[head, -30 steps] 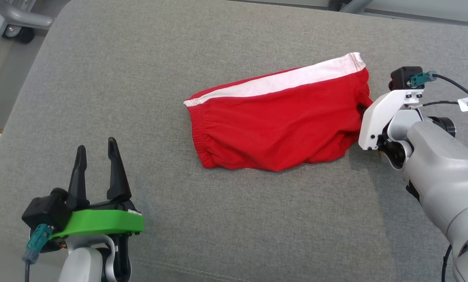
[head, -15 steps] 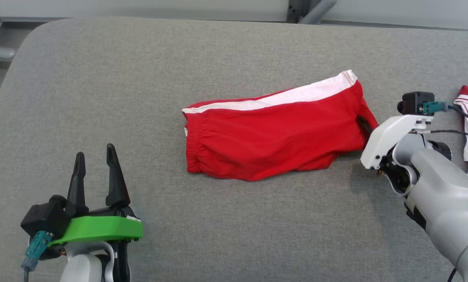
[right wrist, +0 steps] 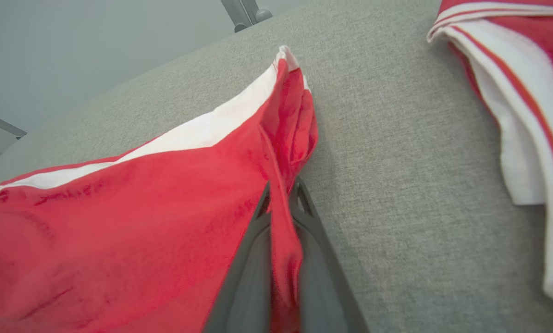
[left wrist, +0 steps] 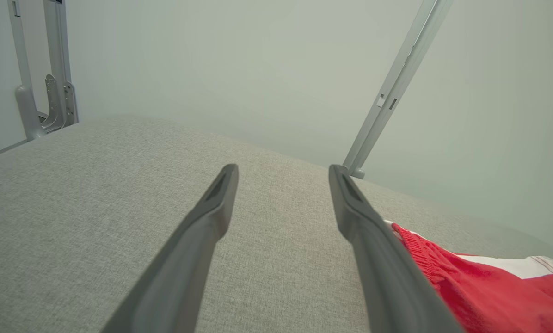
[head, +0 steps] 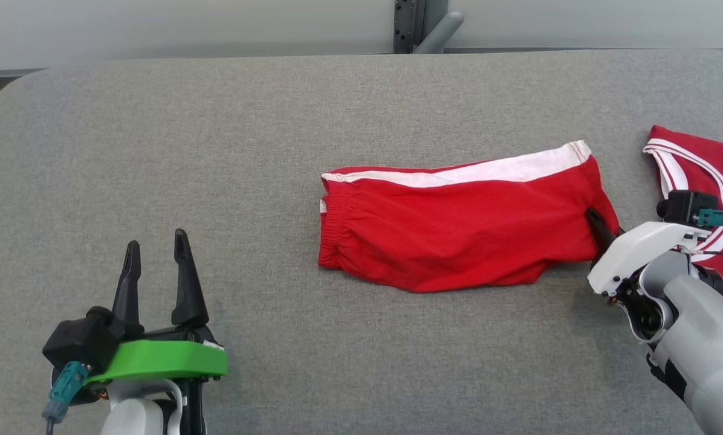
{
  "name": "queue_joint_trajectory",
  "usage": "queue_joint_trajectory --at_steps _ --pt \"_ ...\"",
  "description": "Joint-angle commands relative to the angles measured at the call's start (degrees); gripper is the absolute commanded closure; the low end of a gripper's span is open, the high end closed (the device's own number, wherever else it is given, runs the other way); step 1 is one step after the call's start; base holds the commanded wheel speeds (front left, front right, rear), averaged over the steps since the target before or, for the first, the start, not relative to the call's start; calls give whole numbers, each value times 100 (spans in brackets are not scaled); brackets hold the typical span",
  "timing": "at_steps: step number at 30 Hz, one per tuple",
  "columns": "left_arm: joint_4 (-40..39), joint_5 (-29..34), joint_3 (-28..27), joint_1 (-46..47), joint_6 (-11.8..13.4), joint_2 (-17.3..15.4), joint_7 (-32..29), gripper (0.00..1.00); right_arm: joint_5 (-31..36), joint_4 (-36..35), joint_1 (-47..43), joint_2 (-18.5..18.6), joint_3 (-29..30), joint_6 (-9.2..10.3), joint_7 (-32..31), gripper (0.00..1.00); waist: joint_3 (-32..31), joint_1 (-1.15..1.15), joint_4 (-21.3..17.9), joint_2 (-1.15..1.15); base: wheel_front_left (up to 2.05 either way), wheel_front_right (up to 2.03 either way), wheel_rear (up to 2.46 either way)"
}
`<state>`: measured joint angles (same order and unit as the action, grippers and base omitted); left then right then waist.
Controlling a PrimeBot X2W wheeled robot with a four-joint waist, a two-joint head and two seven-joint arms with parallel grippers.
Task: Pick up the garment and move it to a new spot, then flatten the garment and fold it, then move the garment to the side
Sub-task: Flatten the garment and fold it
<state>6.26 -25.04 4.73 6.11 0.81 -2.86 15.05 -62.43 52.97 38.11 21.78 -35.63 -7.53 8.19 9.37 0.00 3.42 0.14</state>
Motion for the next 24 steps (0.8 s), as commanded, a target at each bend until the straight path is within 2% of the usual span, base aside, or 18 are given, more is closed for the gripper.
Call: queue_joint_trajectory --at_steps 1,8,14,24 --pt "11 32 5 -81 16 -8 16 0 -8 -22 -103 31 24 10 43 100 -12 0 -30 -14 0 0 0" --pt "40 53 39 -65 21 -8 16 0 76 -7 -115 -32 134 10 85 100 -32 0 -64 -14 0 0 0" --pt "62 -6 84 -46 23 -8 16 0 355 11 186 -138 136 9 116 100 -103 0 58 -14 0 0 0" --pt "62 -135 186 -149 66 -8 15 0 876 -112 643 -656 19 8 -103 100 -313 0 388 -14 0 0 0"
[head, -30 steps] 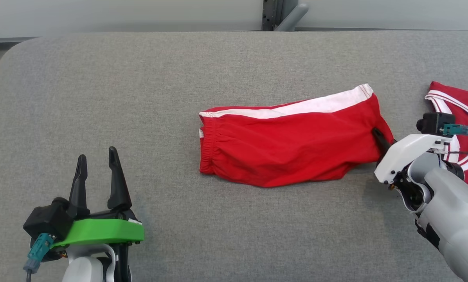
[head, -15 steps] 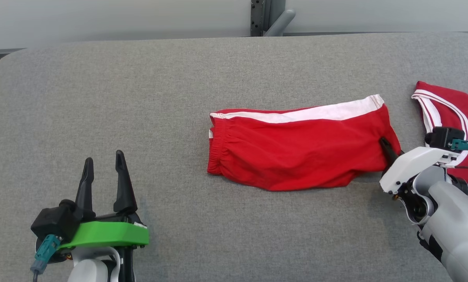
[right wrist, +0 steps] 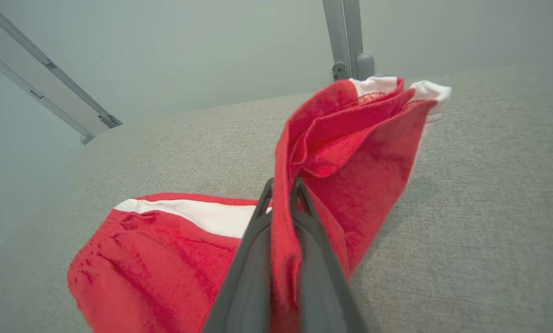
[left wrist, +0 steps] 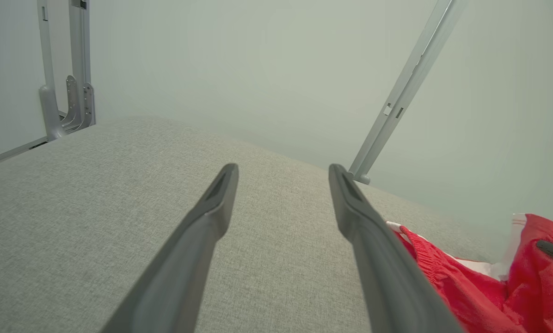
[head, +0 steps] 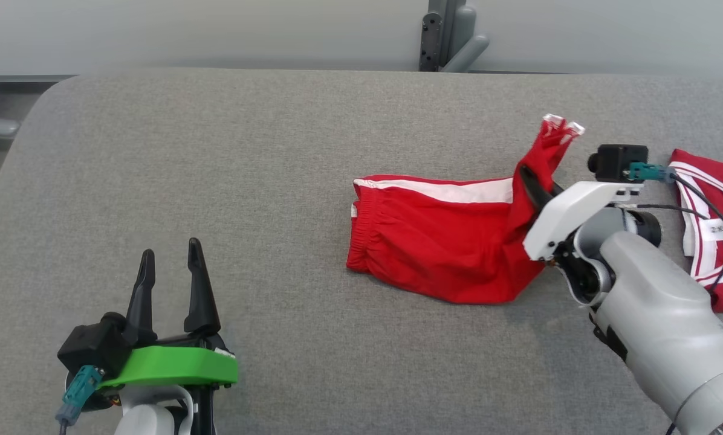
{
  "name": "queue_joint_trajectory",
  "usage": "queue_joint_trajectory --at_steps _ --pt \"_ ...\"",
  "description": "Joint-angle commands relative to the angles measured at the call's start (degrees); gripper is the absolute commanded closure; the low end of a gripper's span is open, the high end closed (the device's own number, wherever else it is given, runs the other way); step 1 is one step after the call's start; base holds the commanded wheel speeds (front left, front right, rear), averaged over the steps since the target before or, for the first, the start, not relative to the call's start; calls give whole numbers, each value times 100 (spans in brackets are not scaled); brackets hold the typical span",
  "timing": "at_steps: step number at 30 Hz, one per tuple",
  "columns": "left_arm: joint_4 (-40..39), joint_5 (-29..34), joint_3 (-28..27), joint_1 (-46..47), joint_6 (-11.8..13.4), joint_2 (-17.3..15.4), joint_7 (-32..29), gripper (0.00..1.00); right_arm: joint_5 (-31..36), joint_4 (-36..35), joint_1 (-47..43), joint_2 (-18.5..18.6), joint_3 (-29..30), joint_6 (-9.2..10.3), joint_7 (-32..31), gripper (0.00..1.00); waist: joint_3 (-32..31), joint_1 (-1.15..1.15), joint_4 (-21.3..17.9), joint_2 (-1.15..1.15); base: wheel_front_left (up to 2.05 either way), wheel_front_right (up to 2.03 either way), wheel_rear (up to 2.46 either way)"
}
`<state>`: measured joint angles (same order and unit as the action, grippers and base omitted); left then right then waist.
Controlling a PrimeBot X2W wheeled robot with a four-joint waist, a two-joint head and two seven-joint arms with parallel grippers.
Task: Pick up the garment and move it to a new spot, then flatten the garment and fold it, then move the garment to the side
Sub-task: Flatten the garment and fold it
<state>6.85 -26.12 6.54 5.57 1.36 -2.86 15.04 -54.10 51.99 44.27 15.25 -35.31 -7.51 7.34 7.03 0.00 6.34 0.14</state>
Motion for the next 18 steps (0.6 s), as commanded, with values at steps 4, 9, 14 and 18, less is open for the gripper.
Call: queue_joint_trajectory --at_steps 4,9,14,18 --pt "-12 -63 45 -146 30 -9 17 0 250 -202 52 -325 -149 6 -172 100 -163 0 260 -14 0 0 0" --pt "-28 -89 88 -198 46 -8 17 0 501 -432 -139 -626 -372 6 -435 100 -210 0 412 -14 0 0 0" --pt "-19 -111 127 -203 52 -8 16 0 729 -494 -343 -841 -557 6 -658 100 -218 0 536 -14 0 0 0" --pt "-21 -93 105 -231 56 -8 17 0 884 -498 -425 -877 -589 6 -712 100 -212 0 568 -14 0 0 0"
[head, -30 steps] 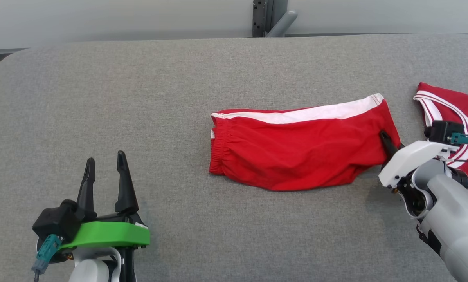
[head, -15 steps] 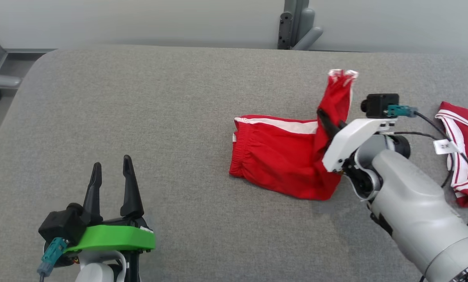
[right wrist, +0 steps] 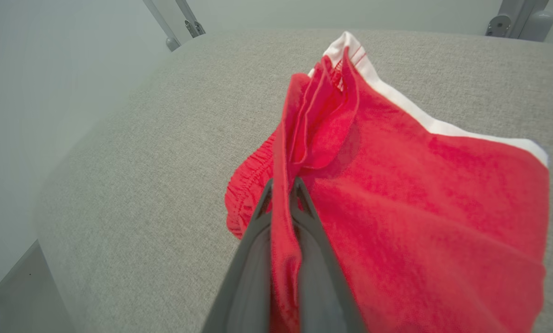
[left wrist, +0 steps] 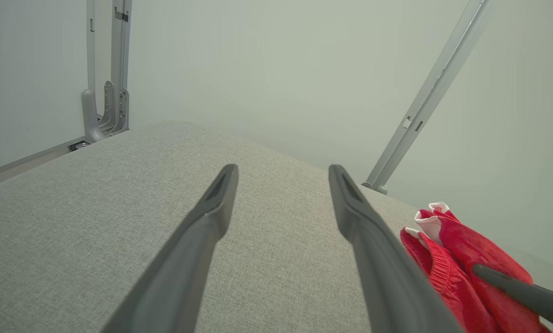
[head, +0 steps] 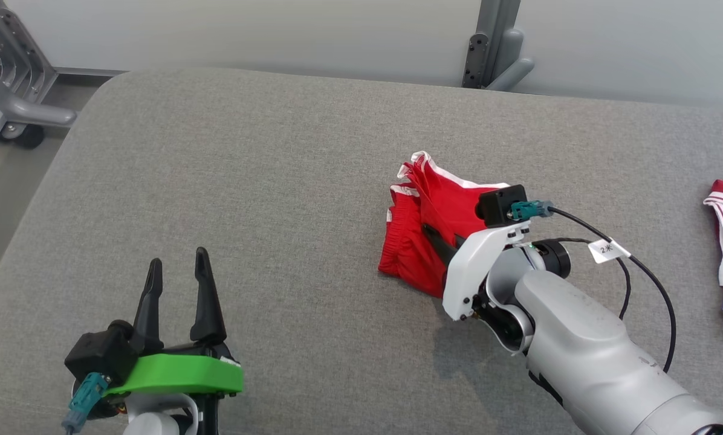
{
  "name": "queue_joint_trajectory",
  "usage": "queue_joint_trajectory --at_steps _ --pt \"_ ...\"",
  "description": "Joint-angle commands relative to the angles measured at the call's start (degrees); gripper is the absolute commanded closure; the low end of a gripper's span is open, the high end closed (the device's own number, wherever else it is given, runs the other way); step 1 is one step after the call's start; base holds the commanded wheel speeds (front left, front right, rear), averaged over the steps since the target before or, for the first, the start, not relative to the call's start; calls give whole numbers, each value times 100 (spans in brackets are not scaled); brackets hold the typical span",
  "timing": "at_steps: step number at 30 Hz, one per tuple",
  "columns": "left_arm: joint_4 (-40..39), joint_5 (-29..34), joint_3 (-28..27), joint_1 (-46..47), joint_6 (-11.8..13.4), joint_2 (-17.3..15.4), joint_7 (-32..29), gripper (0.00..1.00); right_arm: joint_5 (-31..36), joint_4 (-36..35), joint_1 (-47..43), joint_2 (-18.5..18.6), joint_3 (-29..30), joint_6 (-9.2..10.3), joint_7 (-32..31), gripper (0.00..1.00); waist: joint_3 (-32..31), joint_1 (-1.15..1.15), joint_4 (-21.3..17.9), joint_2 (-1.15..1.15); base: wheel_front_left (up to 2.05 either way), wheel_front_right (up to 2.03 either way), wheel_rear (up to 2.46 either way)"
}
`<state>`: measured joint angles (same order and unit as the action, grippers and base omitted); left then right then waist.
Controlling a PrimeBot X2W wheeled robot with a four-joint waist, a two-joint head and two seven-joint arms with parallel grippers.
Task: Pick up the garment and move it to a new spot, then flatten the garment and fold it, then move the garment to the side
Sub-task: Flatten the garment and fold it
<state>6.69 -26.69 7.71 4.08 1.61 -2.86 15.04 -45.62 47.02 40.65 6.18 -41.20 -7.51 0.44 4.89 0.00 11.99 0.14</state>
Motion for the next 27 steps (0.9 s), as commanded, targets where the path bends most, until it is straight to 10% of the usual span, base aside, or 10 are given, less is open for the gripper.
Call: queue_joint_trajectory --at_steps 1,10,12,13,14,27 --pt "-1 -32 -16 -93 30 -8 16 0 88 9 -68 4 -4 6 -16 100 1 0 4 -14 0 0 0" --pt "37 -37 28 -62 39 -8 17 0 533 131 46 -177 -5 6 158 100 7 0 -16 -14 0 0 0" --pt "39 -26 29 -52 33 -8 17 0 580 145 55 -215 16 6 198 52 10 0 -21 -14 0 0 0" --pt "43 -18 24 -50 31 -8 16 0 604 131 50 -230 22 6 235 7 8 0 -26 -14 0 0 0" --pt "45 -11 19 -49 29 -8 17 0 636 110 44 -243 19 6 251 0 8 0 -31 -14 0 0 0" --pt "15 14 -12 -110 48 -8 17 0 820 -393 -320 -122 374 6 714 0 -36 0 -180 -14 0 0 0"
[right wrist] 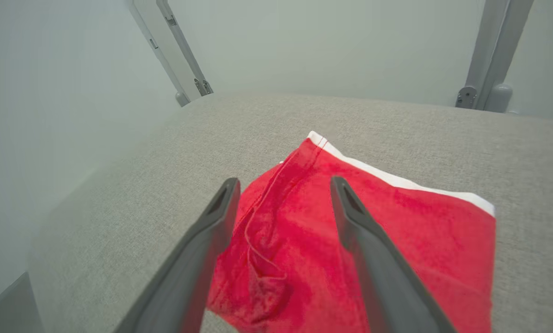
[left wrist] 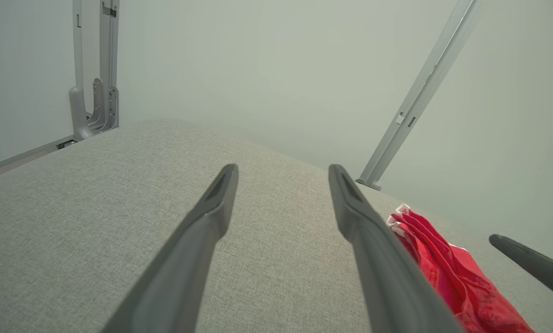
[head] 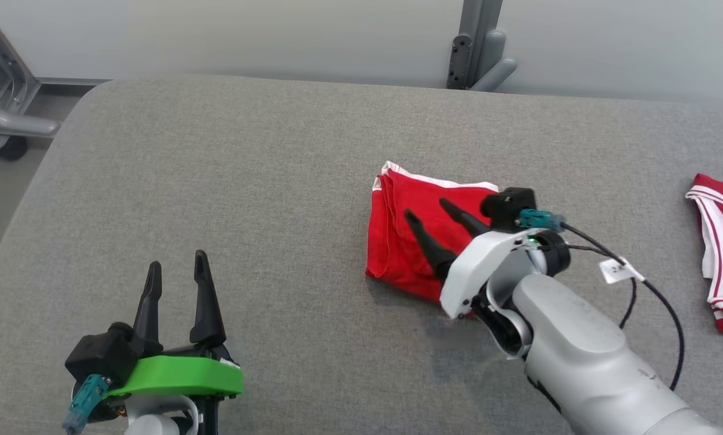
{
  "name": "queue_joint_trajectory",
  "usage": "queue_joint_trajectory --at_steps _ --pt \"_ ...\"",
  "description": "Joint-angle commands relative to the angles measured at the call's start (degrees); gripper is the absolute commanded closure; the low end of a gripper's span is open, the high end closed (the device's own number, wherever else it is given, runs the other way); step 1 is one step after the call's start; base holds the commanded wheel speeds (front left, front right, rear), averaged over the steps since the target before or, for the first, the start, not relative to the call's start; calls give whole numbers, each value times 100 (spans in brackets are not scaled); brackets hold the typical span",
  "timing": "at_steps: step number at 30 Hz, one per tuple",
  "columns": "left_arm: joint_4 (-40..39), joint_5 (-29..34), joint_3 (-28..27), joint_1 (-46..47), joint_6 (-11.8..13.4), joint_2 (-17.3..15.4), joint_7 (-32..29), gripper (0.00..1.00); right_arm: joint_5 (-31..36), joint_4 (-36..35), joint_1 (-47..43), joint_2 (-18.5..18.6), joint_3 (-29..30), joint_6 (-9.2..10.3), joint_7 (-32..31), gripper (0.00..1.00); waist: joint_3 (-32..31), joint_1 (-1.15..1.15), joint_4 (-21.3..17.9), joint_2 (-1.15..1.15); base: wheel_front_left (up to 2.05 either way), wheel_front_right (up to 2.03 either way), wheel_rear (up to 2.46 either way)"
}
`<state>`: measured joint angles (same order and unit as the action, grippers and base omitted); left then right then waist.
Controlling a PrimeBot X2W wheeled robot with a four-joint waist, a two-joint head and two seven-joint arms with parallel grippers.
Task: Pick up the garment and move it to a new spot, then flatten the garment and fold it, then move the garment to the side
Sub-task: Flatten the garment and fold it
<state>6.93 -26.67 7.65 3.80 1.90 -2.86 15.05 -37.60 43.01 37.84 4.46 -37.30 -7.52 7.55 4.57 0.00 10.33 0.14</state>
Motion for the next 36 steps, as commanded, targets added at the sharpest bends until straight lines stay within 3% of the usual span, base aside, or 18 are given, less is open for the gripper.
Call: queue_joint_trajectory --at_steps 1,10,12,15,22,36 --pt "-17 10 -4 -95 18 -8 16 0 65 -32 -81 99 96 7 75 0 -5 0 -36 -14 0 0 0" --pt "-49 21 20 -44 9 -8 15 0 587 -159 -422 259 1070 7 339 0 76 0 -179 -14 0 0 0" --pt "-42 19 41 35 -15 -8 16 0 737 -151 -497 199 1158 7 273 56 138 0 -162 -14 0 0 0" --pt "-19 19 71 98 -27 -9 16 0 840 -113 -566 152 1128 7 233 100 211 0 -94 -14 0 0 0" --pt "-10 15 78 209 -8 -9 15 0 1067 238 -553 124 857 7 318 100 367 0 184 -14 0 0 0" --pt "-40 -46 108 273 4 -8 16 0 643 596 -235 -111 86 7 513 100 533 0 658 -14 0 0 0"
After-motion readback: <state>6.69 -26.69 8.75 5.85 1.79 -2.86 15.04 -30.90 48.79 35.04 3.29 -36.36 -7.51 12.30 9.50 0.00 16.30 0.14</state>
